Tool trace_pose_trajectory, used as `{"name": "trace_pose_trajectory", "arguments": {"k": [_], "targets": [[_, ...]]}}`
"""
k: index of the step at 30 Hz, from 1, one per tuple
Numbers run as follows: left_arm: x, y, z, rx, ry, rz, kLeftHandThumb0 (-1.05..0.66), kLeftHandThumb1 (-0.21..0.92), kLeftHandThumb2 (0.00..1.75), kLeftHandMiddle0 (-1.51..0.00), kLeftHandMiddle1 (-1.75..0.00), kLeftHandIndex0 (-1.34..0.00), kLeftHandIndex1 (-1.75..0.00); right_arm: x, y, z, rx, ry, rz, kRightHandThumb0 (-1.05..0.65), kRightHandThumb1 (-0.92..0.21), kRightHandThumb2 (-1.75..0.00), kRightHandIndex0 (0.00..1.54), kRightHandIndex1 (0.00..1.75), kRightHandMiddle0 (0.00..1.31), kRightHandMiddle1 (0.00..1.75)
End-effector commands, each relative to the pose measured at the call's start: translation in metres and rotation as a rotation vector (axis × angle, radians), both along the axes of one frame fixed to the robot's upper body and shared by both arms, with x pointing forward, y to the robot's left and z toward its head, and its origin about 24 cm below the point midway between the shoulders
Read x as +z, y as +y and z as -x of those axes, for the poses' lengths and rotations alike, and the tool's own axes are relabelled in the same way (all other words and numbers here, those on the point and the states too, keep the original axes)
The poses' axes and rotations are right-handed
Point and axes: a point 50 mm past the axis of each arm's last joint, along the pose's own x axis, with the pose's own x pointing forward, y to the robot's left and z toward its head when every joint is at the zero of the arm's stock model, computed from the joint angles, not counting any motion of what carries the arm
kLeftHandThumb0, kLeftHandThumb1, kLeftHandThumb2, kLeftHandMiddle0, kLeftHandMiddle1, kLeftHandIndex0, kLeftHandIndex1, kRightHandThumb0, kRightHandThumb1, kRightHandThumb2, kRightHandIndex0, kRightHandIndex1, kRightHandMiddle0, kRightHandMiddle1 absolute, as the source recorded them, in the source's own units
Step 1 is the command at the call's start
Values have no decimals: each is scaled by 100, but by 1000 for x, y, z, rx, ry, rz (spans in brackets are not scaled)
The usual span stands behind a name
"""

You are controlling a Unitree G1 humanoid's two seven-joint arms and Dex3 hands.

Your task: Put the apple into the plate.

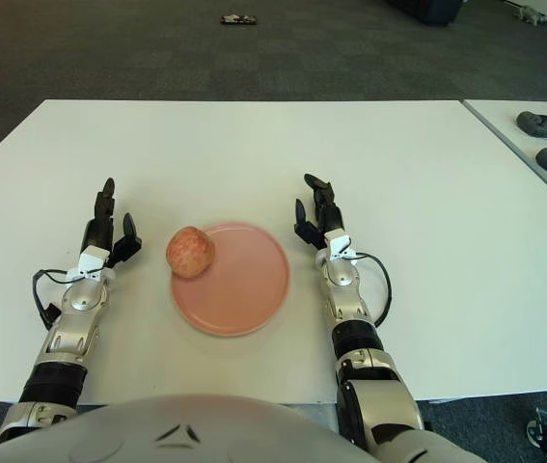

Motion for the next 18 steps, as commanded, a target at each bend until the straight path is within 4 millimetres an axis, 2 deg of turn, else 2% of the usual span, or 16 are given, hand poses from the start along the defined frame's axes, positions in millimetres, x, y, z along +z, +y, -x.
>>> {"name": "trace_pose_trajectory", "arguments": {"k": [1, 18], "targets": [[-3, -2, -1, -26, 23, -4, -92, 92, 103, 0, 0, 0, -8, -17, 2, 11, -1, 94, -5, -77, -92, -79, 29, 1, 0, 62], [-15, -7, 11, -72, 84, 53, -93, 92, 99, 0, 0, 0, -3, -16, 7, 12, 2, 89, -35, -72, -92, -78, 29, 1, 0, 58]]}}
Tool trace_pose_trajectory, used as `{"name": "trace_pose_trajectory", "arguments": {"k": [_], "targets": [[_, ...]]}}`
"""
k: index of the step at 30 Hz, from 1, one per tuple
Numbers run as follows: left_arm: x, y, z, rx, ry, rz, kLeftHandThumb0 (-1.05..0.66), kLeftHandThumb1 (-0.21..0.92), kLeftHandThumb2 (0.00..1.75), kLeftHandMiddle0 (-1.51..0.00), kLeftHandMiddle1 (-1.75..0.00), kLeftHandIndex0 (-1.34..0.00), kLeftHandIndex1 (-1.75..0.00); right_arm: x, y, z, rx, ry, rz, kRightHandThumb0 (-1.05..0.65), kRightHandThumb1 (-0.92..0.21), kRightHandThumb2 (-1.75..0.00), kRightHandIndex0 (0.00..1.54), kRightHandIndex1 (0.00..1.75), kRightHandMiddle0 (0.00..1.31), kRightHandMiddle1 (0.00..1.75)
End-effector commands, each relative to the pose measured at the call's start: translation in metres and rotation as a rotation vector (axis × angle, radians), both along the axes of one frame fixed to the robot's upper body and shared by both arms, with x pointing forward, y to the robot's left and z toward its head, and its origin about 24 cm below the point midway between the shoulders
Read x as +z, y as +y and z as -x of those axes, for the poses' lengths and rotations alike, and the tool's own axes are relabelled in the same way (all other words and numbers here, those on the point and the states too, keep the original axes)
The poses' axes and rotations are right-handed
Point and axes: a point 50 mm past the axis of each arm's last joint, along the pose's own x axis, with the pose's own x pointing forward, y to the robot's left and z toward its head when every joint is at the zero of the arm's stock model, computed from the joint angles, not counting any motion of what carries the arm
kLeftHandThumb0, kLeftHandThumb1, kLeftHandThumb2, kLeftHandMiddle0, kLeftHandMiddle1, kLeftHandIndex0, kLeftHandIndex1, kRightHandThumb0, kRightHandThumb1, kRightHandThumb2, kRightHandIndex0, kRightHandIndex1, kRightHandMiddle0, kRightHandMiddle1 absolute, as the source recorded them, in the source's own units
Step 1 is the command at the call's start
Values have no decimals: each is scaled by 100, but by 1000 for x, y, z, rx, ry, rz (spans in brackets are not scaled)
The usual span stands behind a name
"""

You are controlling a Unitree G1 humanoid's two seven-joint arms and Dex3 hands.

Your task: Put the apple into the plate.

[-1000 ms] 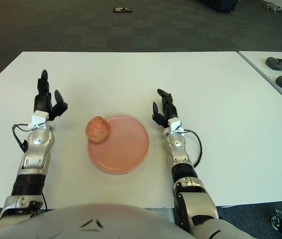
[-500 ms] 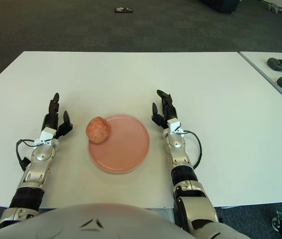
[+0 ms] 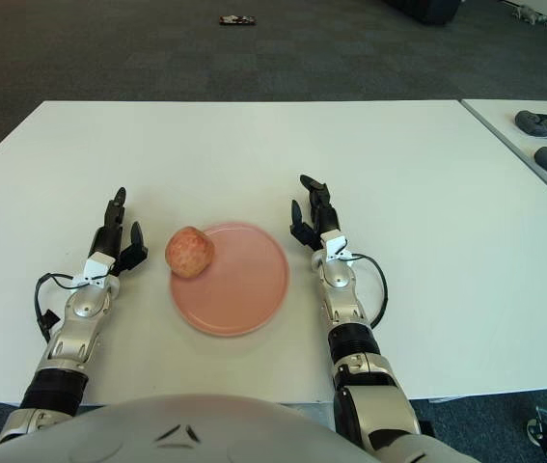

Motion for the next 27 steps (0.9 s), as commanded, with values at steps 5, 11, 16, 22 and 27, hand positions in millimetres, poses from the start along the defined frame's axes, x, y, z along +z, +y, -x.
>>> {"name": "trace_pose_trajectory", "arguments": {"k": [5, 11, 16, 22, 27], "targets": [[-11, 1, 6, -14, 55, 8, -93, 92, 98, 0, 0, 0, -3, -16, 1, 10, -1, 80, -16, -72, -92, -78, 29, 1, 0, 56], [-12, 0, 8, -20, 55, 7, -93, 92, 98, 0, 0, 0, -4, -16, 1, 11, 3, 79, -19, -72, -92, -77, 29, 1, 0, 56], [-12, 0, 9, -23, 49, 6, -94, 92, 98, 0, 0, 0, -6, -16, 2, 11, 2, 78, -20, -72, -92, -76, 29, 1, 0, 57], [-13, -1, 9, -24, 42, 9, -95, 92, 98, 0, 0, 0, -9, -16, 1, 11, 6, 78, -21, -71, -92, -76, 28, 0, 0, 54], [-14, -2, 9, -22, 41, 14, -95, 92, 97, 0, 0, 0, -10, -15, 1, 11, 8, 75, -22, -71, -92, -77, 26, 0, 0, 50]]}}
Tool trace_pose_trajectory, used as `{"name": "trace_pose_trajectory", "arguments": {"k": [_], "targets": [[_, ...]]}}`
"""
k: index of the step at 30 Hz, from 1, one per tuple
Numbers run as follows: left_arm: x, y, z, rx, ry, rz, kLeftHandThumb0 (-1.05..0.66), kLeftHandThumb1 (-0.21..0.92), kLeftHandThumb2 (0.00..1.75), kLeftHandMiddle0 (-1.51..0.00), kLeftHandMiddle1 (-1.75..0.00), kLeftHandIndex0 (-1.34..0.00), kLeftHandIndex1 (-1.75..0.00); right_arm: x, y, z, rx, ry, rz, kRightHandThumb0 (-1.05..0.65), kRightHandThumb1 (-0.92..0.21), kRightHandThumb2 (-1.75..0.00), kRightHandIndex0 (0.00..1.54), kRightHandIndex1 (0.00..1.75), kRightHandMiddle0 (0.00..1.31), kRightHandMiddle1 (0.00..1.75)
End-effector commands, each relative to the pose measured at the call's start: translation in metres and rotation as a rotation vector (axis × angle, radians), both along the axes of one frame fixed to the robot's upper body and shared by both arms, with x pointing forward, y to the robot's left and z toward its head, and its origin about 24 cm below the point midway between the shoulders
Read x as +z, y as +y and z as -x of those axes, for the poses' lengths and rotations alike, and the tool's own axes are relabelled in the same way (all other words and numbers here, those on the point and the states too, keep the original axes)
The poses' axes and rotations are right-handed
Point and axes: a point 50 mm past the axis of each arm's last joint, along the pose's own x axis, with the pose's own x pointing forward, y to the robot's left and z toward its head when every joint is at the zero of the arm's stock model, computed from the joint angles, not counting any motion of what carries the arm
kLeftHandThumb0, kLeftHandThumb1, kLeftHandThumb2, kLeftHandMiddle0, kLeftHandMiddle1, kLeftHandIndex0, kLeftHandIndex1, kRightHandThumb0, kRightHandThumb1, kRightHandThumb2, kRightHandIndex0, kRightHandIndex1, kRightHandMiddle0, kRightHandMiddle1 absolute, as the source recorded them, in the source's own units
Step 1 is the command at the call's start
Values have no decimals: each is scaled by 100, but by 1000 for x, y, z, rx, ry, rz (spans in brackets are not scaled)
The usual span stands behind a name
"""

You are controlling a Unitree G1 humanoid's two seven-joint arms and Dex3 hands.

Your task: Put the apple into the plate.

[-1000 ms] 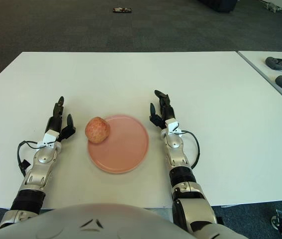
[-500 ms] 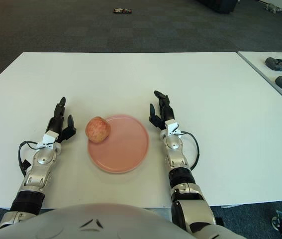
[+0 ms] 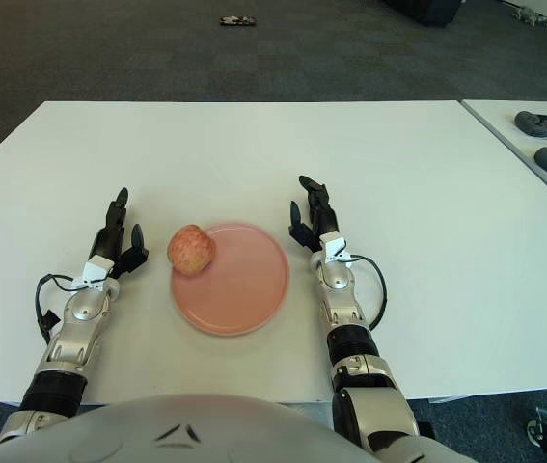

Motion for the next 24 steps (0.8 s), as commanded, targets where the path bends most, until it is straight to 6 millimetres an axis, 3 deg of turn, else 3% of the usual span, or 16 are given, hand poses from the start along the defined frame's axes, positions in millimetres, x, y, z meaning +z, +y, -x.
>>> {"name": "trace_pose_trajectory", "arguments": {"k": [1, 24], "targets": [[-13, -1, 6, 1, 63, 8, -95, 92, 97, 0, 0, 0, -11, -15, 0, 9, -1, 79, -14, -71, -92, -78, 26, 0, 0, 49], [-11, -11, 5, -13, 6, 21, -95, 92, 100, 0, 0, 0, 0, -14, -2, 10, -25, 76, -13, -69, -92, -73, 23, 0, 0, 42]]}}
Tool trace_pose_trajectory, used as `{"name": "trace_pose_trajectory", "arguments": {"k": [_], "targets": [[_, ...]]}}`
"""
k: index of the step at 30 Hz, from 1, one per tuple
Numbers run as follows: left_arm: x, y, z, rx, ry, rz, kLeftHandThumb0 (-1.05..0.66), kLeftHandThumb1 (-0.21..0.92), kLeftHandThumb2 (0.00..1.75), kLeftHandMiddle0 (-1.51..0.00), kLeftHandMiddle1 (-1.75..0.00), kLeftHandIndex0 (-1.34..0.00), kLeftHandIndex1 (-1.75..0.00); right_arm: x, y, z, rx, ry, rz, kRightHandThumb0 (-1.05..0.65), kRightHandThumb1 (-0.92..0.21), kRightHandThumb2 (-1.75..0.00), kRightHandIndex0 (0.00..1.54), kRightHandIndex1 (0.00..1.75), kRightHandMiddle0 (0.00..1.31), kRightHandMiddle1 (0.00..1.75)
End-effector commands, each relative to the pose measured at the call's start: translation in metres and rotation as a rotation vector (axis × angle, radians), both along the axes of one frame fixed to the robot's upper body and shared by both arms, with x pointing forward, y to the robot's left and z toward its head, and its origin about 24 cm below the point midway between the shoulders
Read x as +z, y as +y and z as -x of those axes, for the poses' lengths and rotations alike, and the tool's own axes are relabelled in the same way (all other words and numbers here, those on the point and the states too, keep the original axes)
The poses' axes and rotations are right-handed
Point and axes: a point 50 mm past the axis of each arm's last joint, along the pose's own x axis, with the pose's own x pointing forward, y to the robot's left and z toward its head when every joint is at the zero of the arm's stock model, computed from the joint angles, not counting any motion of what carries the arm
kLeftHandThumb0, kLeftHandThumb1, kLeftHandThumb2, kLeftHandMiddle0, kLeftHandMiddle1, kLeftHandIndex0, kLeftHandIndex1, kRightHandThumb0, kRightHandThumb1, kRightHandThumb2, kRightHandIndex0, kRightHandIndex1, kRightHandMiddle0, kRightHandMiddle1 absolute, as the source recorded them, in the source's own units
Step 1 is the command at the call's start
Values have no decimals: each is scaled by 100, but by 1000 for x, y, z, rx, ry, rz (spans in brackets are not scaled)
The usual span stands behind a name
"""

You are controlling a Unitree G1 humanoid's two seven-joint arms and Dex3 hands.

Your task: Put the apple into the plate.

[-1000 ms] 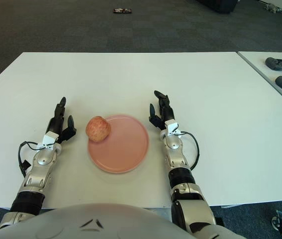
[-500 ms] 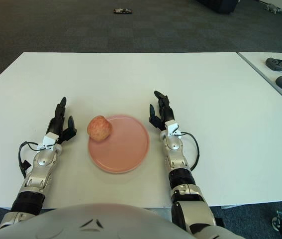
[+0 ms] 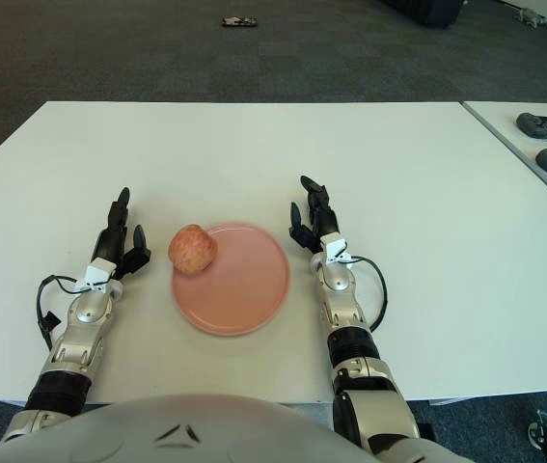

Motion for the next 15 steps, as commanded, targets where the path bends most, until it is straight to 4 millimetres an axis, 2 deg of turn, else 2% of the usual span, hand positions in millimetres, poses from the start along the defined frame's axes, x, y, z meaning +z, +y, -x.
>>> {"name": "trace_pose_trajectory", "arguments": {"k": [1, 15], "targets": [[-8, -2, 4, 2, 39, -4, -95, 92, 100, 0, 0, 0, 0, -14, -1, 8, -20, 75, -6, -69, -92, -72, 23, 0, 0, 41], [-6, -4, 1, 19, 1, 1, -98, 92, 99, 0, 0, 0, 0, -15, -3, 8, -42, 93, -6, -72, -92, -78, 14, 0, 0, 23]]}}
